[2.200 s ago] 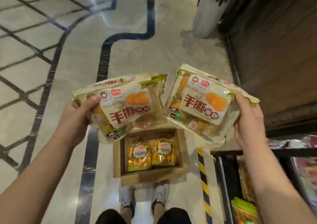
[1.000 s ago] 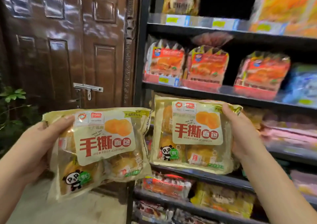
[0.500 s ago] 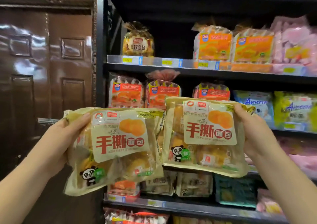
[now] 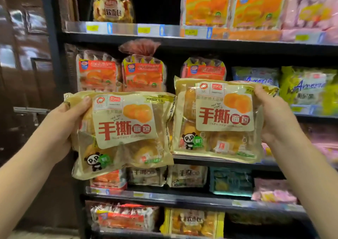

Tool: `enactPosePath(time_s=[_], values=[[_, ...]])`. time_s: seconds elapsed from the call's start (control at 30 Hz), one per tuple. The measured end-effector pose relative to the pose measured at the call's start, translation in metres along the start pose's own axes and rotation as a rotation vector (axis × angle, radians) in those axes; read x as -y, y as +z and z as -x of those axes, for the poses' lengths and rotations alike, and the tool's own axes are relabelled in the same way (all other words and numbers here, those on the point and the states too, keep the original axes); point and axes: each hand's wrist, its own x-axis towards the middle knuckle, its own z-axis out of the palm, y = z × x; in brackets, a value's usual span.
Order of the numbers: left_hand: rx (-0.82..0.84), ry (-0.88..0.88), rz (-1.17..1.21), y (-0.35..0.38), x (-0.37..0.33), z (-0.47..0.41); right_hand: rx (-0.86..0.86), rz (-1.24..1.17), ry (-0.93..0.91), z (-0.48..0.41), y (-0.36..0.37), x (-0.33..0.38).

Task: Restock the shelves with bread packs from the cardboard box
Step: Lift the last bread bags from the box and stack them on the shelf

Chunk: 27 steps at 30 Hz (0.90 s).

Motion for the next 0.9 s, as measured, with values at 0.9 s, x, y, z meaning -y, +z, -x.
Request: enactPosePath(time_s=[0.9], values=[[0.044, -0.262, 0.050, 0.012, 0.189, -0.038, -0.170, -0.030, 0.169, 0.013, -0.024, -0.217]])
